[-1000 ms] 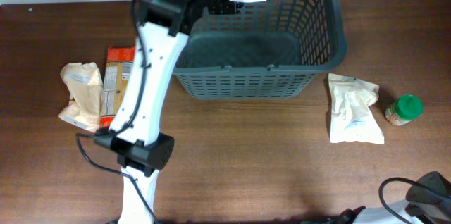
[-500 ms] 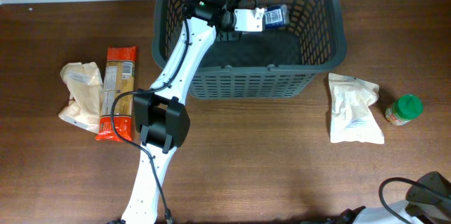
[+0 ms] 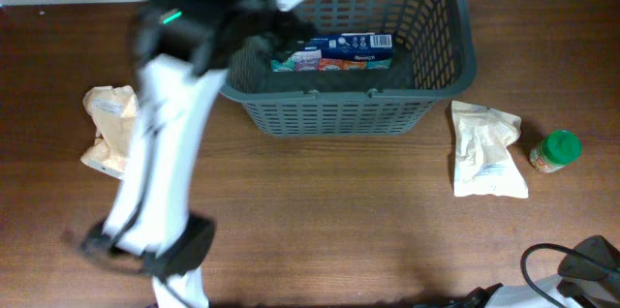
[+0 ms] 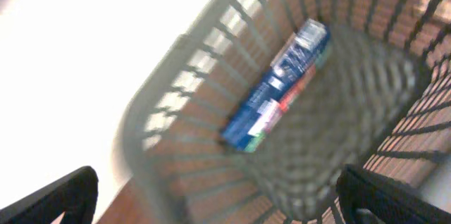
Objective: Pack container
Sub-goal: 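Lift the blue box with the left gripper and drop it into the basket, then grasp the orange-and-white pasta box with the left gripper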
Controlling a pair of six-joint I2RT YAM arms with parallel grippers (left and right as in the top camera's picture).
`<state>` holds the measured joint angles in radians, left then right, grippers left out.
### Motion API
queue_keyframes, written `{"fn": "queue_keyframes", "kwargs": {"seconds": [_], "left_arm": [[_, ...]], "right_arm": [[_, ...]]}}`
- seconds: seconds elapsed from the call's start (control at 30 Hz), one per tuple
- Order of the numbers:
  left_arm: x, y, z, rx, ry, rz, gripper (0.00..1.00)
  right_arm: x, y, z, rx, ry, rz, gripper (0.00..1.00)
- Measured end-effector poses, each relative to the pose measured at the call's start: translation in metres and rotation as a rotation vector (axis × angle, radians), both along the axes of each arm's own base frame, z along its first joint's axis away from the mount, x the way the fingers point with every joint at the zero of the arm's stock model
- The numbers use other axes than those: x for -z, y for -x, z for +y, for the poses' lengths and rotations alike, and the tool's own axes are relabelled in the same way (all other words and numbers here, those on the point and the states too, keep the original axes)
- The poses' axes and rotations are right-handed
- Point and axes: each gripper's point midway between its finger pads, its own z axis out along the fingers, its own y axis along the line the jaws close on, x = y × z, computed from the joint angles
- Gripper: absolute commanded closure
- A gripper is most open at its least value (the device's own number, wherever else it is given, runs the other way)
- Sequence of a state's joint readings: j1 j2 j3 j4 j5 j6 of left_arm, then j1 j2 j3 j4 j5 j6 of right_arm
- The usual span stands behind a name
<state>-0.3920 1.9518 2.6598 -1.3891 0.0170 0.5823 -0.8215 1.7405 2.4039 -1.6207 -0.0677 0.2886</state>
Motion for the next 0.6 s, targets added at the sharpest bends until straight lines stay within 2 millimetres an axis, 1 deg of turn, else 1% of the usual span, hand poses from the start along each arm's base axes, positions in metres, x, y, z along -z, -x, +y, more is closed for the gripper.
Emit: {"fn": "queue_keyframes", "kwargs": {"seconds": [0.03,0.07,0.1,0.13,0.17,0.23,0.27,0.3,0.33,0.37,0.4,0.43,0.47,0.5,0.57,0.6], "left_arm": [[-0.028,0.017,0.019,-0.052,0.049,-0.046,0.01],[-0.047,0.029,0.04,-0.125,0.093,-0.074,0.01],[-0.058,0.039,0.06,-0.199,0.128,-0.082,0.01],[-0.061,0.045,0.079,-0.269,0.153,-0.073,0.01],[-0.059,0.051,0.103,-0.365,0.173,-0.048,0.0],[-0.046,0.053,0.14,-0.517,0.193,0.01,0.0],[-0.031,0.051,0.16,-0.604,0.195,0.065,0.01],[-0.014,0.044,0.176,-0.677,0.196,0.118,0.01],[0.007,0.039,0.188,-0.732,0.186,0.189,0.02],[0.022,0.036,0.194,-0.762,0.176,0.237,0.03],[0.042,0.03,0.202,-0.799,0.164,0.298,0.04],[0.068,0.023,0.212,-0.839,0.146,0.376,0.05],[0.087,0.019,0.216,-0.86,0.132,0.43,0.05],[0.115,0.014,0.222,-0.884,0.11,0.505,0.05],[0.162,0.007,0.229,-0.915,0.074,0.624,0.04],[0.195,0.004,0.234,-0.932,0.05,0.701,0.04]], "right_arm": [[0.0,0.0,0.0,0.0,0.0,0.0,0.01],[0.0,0.0,0.0,0.0,0.0,0.0,0.01],[0.0,0.0,0.0,0.0,0.0,0.0,0.01],[0.0,0.0,0.0,0.0,0.0,0.0,0.01],[0.0,0.0,0.0,-0.001,0.001,0.0,0.01],[0.0,0.0,0.0,-0.001,0.0,0.0,0.01],[0.0,0.0,0.0,0.0,0.0,0.0,0.01],[0.0,0.0,0.0,0.0,0.0,0.0,0.01],[0.0,0.0,0.0,0.0,0.0,0.0,0.01],[0.0,0.0,0.0,0.0,0.0,0.0,0.01],[0.0,0.0,0.0,0.0,0.0,0.0,0.01],[0.0,0.0,0.0,0.0,0.0,0.0,0.01],[0.0,0.0,0.0,0.0,0.0,0.0,0.01],[0.0,0.0,0.0,0.0,0.0,0.0,0.01],[0.0,0.0,0.0,0.0,0.0,0.0,0.01],[0.0,0.0,0.0,0.0,0.0,0.0,0.01]]}}
